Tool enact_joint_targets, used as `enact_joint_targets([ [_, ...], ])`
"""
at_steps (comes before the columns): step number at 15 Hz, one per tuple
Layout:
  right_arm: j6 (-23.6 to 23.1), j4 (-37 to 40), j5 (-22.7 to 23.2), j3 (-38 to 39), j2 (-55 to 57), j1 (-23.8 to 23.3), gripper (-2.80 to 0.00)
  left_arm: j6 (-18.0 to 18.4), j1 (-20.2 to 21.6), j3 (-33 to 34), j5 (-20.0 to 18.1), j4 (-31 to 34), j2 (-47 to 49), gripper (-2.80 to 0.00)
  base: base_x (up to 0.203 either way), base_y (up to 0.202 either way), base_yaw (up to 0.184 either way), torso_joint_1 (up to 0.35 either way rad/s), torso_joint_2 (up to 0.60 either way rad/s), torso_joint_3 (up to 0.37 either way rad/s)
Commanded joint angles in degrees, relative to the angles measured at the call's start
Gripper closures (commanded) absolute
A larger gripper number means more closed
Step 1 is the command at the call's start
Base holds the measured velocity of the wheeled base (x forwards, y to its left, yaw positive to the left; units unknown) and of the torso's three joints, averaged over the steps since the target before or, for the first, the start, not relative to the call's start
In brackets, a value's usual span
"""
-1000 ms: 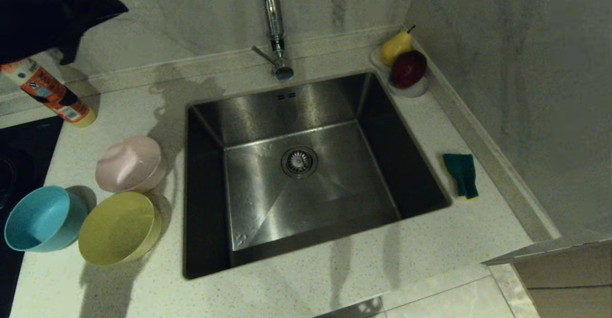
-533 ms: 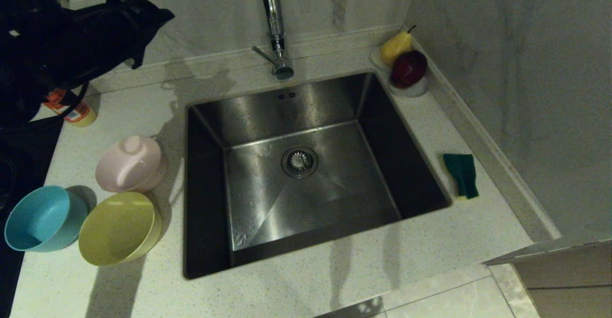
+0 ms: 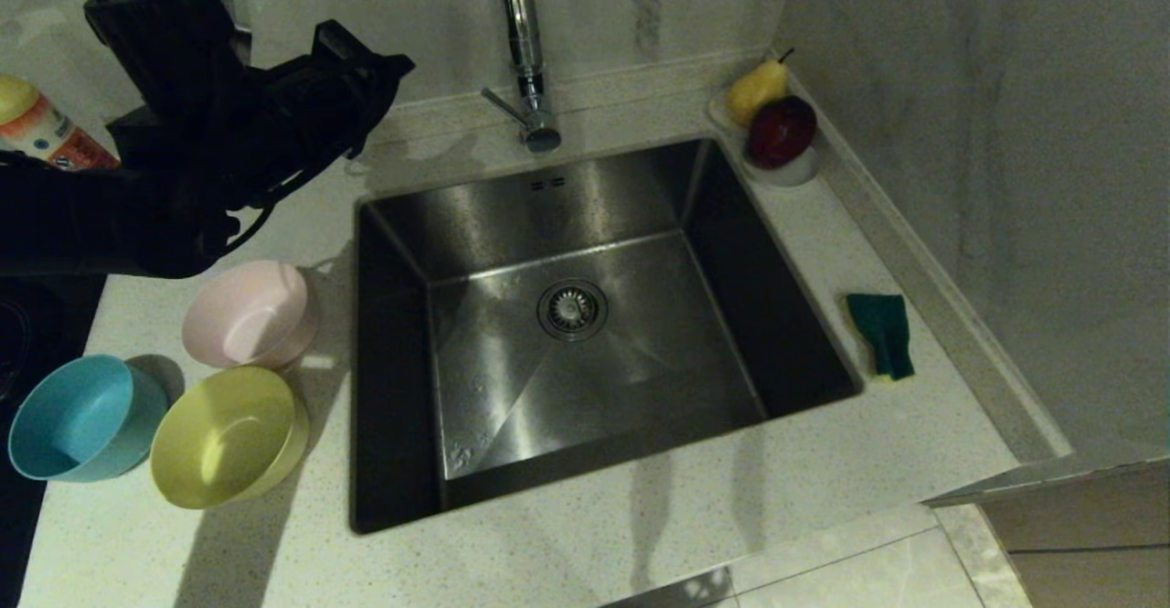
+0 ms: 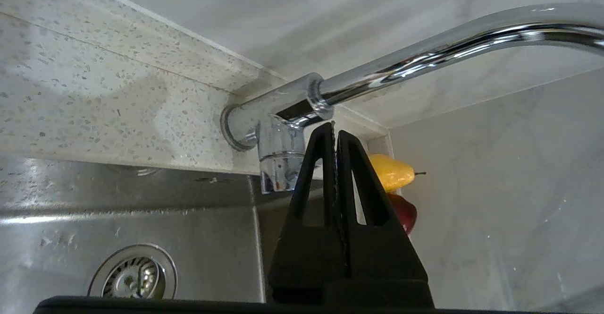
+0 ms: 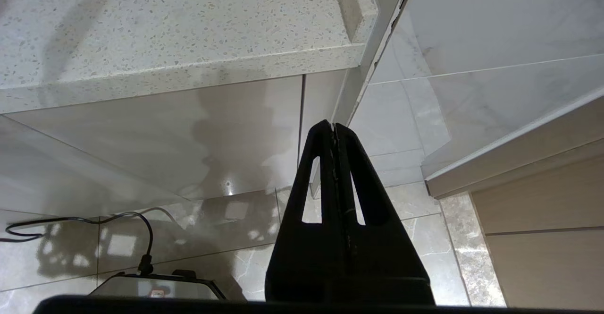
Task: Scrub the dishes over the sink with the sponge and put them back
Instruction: Turn on the faucet
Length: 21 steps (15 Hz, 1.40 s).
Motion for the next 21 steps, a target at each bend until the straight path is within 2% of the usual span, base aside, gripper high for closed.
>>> enact_joint_targets([
  [1, -0.02, -0.01, 0.03, 0.01, 0.05, 0.00, 0.00, -0.24, -0.78, 0.47, 0.06, -1.94, 1.87, 0.00, 0.000, 0.000, 0.000, 0.000, 0.00, 0.000],
  [3, -0.02, -0.01, 0.03, 0.01, 0.05, 0.00, 0.00, -0.16, -1.91, 0.54, 0.37, -4.35, 3.52, 0.00, 0.000, 0.000, 0.000, 0.000, 0.00, 0.000],
  [8, -0.02, -0.01, 0.03, 0.01, 0.04, 0.00, 0.00, 0.19, -4.07, 1.25, 0.54, -5.27, 4.86, 0.00, 0.000, 0.000, 0.000, 0.000, 0.00, 0.000],
  [10, -0.02, -0.01, 0.03, 0.01, 0.05, 0.00, 0.00, 0.20, -4.17, 1.32, 0.63, -7.04, 5.91, 0.00, 0.000, 0.000, 0.000, 0.000, 0.00, 0.000],
  [15, -0.02, -0.01, 0.03, 0.01, 0.05, 0.00, 0.00, 1.87, -4.35, 0.71, 0.73, -7.15, 6.61, 0.00, 0.000, 0.000, 0.000, 0.000, 0.00, 0.000],
  [21, -0.02, -0.01, 0.03, 0.01, 0.05, 0.00, 0.00, 1.87, -4.35, -1.30, 0.64, -7.24, 7.93, 0.00, 0.000, 0.000, 0.000, 0.000, 0.00, 0.000],
])
